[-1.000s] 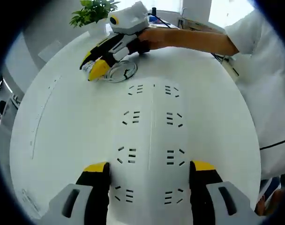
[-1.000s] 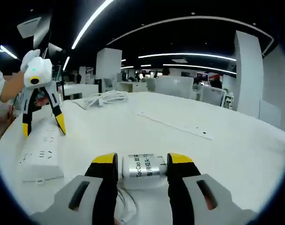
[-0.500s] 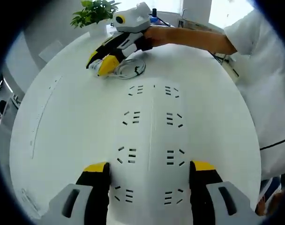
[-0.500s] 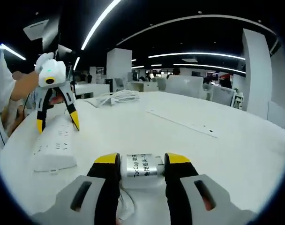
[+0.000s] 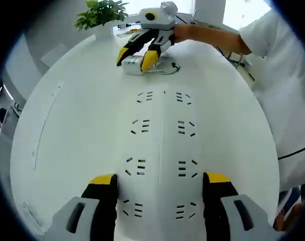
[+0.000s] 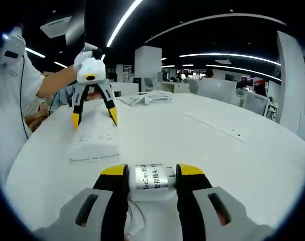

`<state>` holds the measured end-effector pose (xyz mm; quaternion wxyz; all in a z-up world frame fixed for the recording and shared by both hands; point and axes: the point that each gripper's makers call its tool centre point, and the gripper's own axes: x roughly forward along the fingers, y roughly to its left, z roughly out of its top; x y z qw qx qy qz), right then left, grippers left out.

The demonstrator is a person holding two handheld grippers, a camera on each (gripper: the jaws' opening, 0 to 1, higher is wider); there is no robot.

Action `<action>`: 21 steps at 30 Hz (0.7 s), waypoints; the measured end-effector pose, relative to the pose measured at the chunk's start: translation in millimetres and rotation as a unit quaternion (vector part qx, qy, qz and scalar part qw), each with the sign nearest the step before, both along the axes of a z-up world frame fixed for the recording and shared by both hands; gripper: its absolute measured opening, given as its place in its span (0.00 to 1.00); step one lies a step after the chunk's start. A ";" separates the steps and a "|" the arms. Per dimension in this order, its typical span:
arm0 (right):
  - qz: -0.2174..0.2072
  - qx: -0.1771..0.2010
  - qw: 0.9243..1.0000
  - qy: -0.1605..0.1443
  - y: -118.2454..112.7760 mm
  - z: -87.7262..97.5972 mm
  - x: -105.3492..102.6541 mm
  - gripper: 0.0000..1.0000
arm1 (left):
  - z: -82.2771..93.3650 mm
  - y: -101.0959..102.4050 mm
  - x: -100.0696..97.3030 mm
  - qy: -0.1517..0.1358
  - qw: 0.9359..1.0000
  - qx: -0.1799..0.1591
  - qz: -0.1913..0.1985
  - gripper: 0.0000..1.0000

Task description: Straighten the power strip on the desk, plug the charger into it

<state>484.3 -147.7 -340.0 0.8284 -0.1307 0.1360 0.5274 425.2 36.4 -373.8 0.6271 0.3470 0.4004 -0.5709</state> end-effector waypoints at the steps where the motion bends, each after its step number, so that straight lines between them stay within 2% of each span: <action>1: 0.007 -0.002 1.000 0.000 0.3 -0.2 -4.1 0.37 | 0.0 -0.1 -0.1 0.000 1.000 0.001 0.000 0.70; 8: 0.038 -0.007 0.999 -0.003 0.9 -0.8 -24.8 0.37 | 0.1 -0.8 -0.1 0.000 1.000 0.008 -0.006 0.70; 11: 0.042 -0.008 0.999 -0.007 2.7 -1.2 -27.1 0.37 | 0.3 -2.6 -2.6 0.000 1.000 0.010 -0.006 0.70; 12: 0.041 -0.006 0.999 -0.006 2.8 -1.0 -26.9 0.37 | 0.4 -3.6 -3.9 0.000 1.000 0.010 -0.006 0.70; 14: 0.036 0.011 0.999 0.018 0.2 0.6 -27.6 0.37 | 0.1 -3.1 -2.8 0.000 1.000 0.013 -0.007 0.69; 16: 0.005 0.006 1.000 0.028 -7.4 7.2 -25.9 0.41 | -1.0 0.0 2.3 0.000 1.000 0.018 -0.012 0.69; 18: -0.036 0.029 0.999 0.015 -12.8 32.9 -28.4 0.47 | -1.7 -0.7 3.3 0.000 0.999 0.029 -0.017 0.69; 21: -0.126 0.028 0.992 0.012 -25.3 51.3 -33.4 0.49 | -1.6 -1.3 0.3 0.001 0.999 0.046 -0.024 0.69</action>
